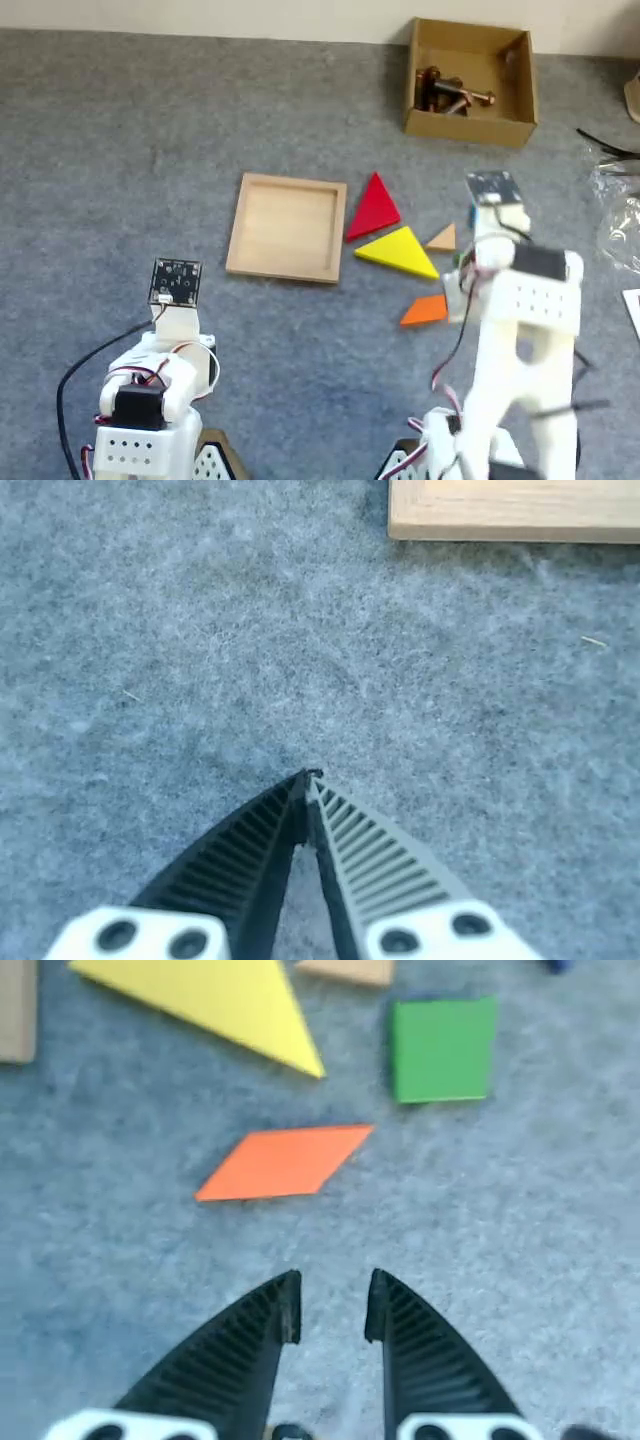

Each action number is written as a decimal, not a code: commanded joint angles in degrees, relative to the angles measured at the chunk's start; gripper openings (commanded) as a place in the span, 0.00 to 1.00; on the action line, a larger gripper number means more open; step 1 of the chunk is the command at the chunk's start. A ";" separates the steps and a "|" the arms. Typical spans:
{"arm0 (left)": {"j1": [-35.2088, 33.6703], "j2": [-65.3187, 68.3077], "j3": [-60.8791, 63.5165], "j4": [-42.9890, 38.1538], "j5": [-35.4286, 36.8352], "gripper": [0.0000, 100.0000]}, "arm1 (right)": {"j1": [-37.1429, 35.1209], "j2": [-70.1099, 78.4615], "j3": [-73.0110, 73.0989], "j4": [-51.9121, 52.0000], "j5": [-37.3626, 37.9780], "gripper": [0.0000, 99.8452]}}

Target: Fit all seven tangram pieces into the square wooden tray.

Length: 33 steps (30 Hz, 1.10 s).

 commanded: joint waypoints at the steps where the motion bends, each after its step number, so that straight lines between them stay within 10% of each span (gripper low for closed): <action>1: 1.01 -0.40 1.10 -0.18 0.35 0.01 | -2.86 9.36 -13.14 5.67 -2.20 0.12; 12: 1.01 -0.40 1.10 -0.18 0.35 0.01 | -11.56 31.60 -33.80 10.68 -3.34 0.12; 33: 1.01 -0.40 1.10 -0.18 0.35 0.01 | -22.02 58.59 -58.86 4.97 -40.18 0.12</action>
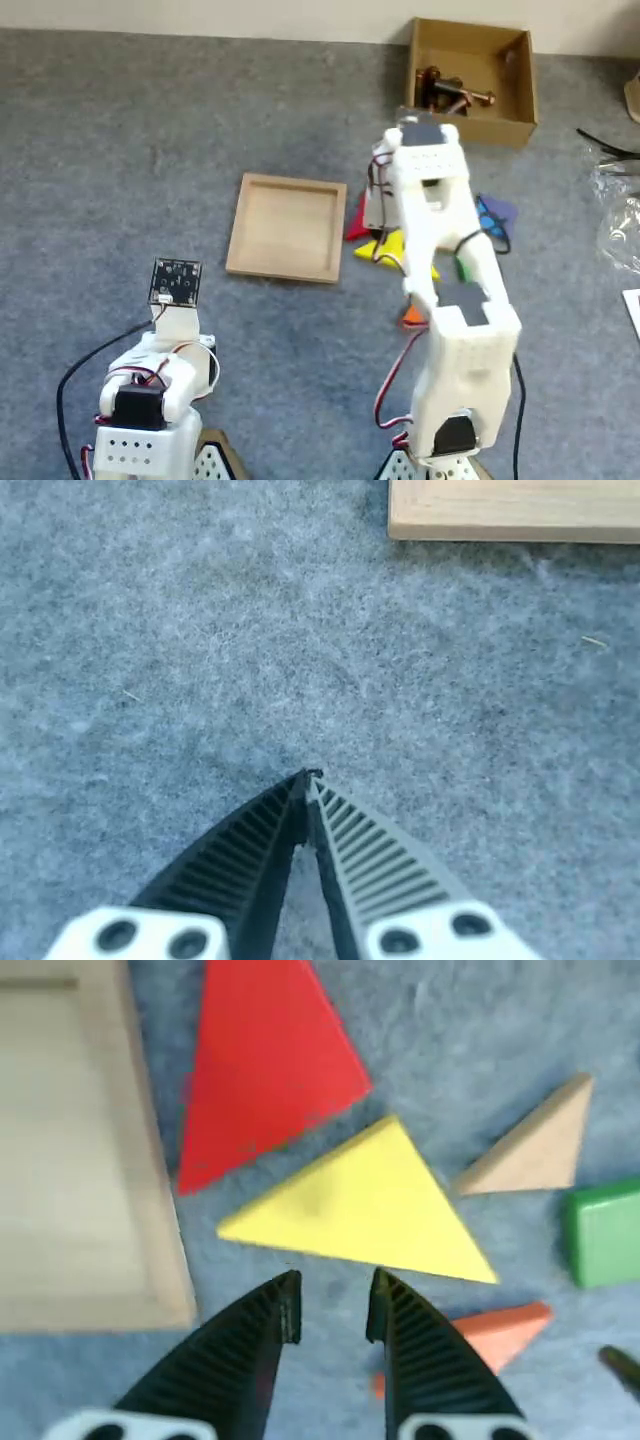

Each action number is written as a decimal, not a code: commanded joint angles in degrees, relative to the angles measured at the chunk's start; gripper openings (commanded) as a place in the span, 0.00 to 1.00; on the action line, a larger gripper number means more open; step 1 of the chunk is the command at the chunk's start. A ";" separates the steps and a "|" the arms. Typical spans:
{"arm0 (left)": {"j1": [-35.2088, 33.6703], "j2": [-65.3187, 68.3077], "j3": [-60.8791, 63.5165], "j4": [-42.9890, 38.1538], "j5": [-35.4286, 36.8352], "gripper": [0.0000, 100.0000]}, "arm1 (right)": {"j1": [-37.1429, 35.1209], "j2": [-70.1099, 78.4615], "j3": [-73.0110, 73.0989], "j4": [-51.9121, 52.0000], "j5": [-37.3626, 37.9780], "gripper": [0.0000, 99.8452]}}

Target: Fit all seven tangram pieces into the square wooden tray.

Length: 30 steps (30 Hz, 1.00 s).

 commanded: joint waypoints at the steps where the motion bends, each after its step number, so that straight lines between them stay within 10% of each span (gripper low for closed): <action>1: 1.01 -0.40 1.10 -0.18 0.35 0.01 | -2.07 1.89 -7.78 -1.01 -5.19 0.12; 30: 1.01 -0.40 1.10 -0.18 0.35 0.01 | -3.03 20.70 -28.79 -1.01 -22.95 0.32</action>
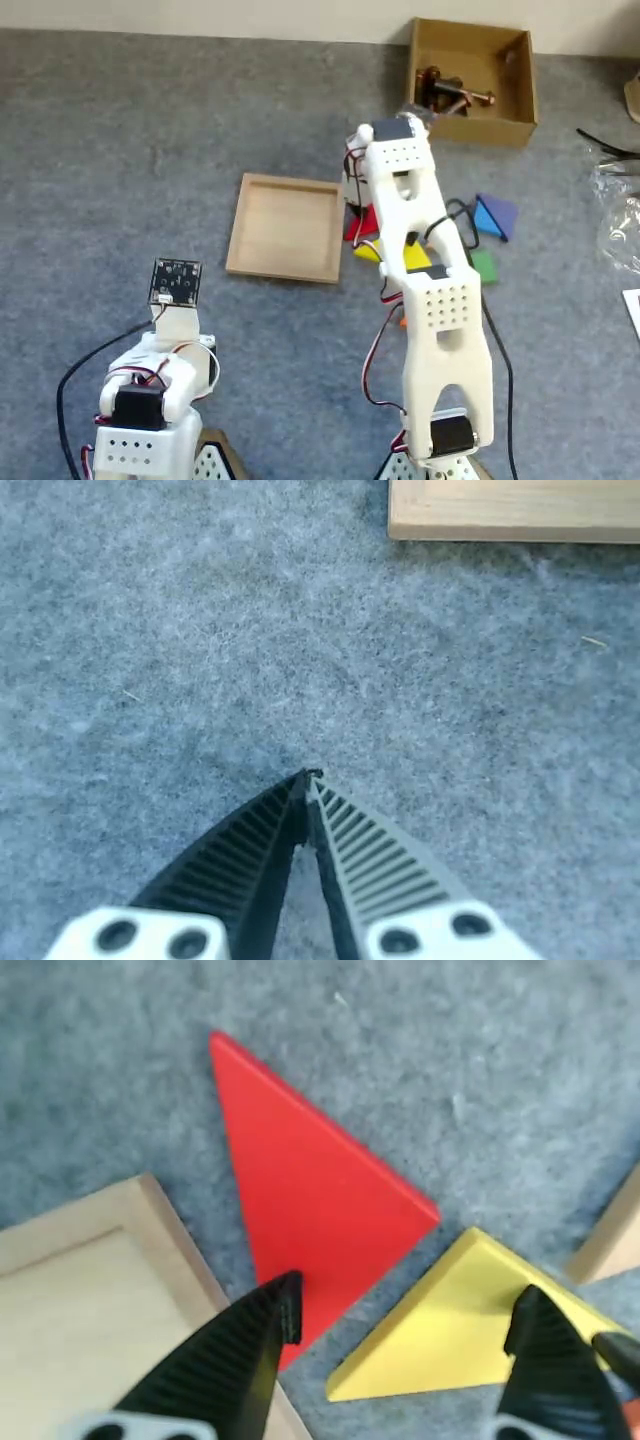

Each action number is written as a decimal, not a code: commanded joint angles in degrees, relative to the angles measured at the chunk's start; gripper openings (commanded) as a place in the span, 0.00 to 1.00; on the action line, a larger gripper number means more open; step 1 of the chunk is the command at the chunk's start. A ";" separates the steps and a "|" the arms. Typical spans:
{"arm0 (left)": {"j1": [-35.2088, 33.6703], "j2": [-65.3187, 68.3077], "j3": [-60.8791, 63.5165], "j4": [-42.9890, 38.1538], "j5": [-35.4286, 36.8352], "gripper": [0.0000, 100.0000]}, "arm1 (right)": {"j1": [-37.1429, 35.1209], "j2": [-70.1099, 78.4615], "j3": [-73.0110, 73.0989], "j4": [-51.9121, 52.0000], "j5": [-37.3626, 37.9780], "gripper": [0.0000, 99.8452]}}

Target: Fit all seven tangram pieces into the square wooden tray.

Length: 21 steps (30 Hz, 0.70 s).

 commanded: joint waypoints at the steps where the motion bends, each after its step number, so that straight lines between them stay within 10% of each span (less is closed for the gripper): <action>1: 1.01 -0.40 1.10 -0.18 0.35 0.01 | -0.84 -1.54 -2.95 -0.75 -0.79 0.32; 21: 1.01 -0.40 1.10 -0.18 0.35 0.01 | -2.42 -6.73 -2.86 -8.75 -6.07 0.32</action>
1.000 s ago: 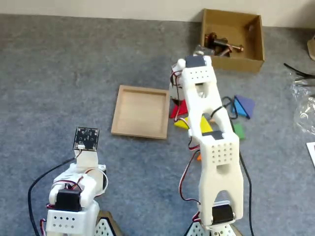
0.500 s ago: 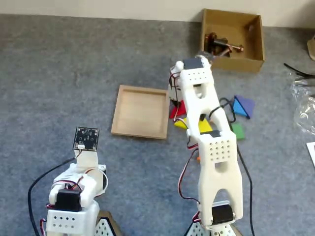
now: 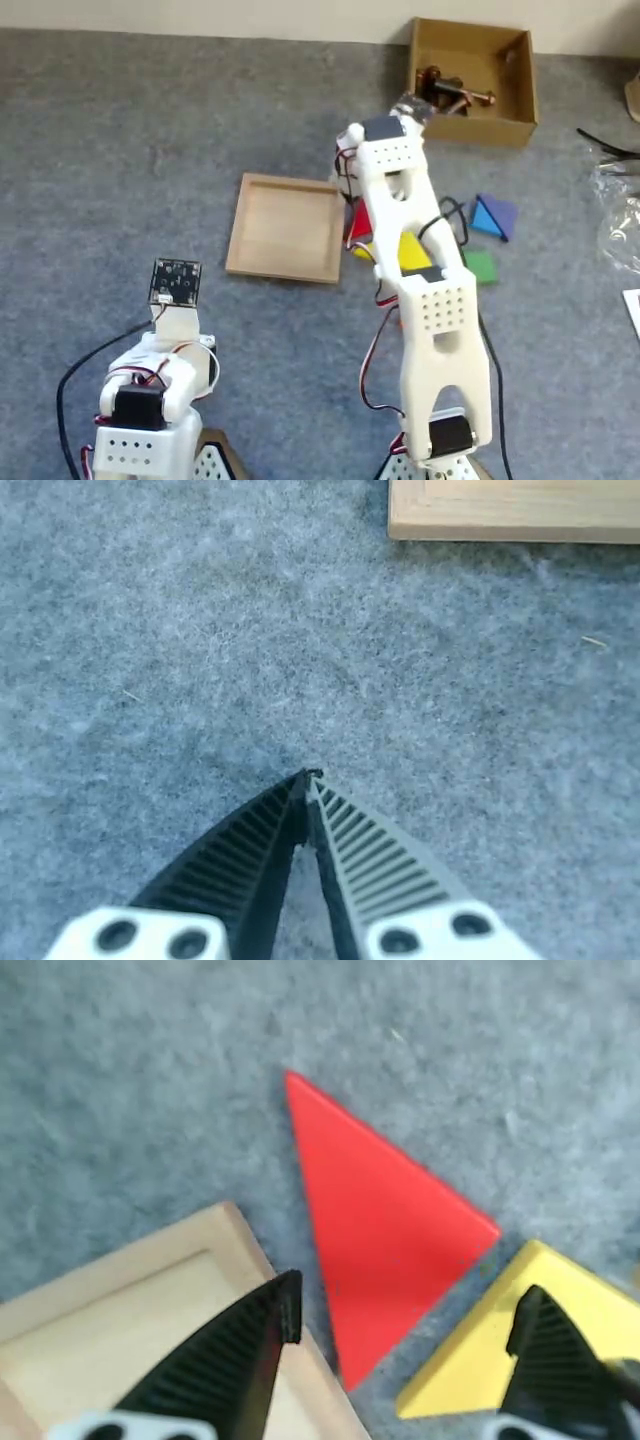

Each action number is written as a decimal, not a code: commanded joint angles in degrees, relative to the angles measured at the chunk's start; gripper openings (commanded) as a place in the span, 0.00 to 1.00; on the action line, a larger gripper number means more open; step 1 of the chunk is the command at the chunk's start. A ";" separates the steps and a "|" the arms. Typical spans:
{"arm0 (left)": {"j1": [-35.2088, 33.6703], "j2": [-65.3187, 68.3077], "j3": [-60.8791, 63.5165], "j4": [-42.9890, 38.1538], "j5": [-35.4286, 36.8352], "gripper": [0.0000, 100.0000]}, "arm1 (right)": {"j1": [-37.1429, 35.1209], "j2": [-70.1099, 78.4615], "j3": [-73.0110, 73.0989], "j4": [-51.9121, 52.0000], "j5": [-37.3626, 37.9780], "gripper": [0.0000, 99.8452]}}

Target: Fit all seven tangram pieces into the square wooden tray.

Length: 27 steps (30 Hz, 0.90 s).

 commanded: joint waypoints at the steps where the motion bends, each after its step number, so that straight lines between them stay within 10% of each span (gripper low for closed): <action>1: 1.01 -0.40 1.10 -0.18 0.35 0.01 | 0.04 -4.97 -2.68 -3.65 0.00 0.32; 27: 1.01 -0.40 1.10 -0.18 0.35 0.01 | 2.95 -4.79 5.23 -10.07 0.09 0.32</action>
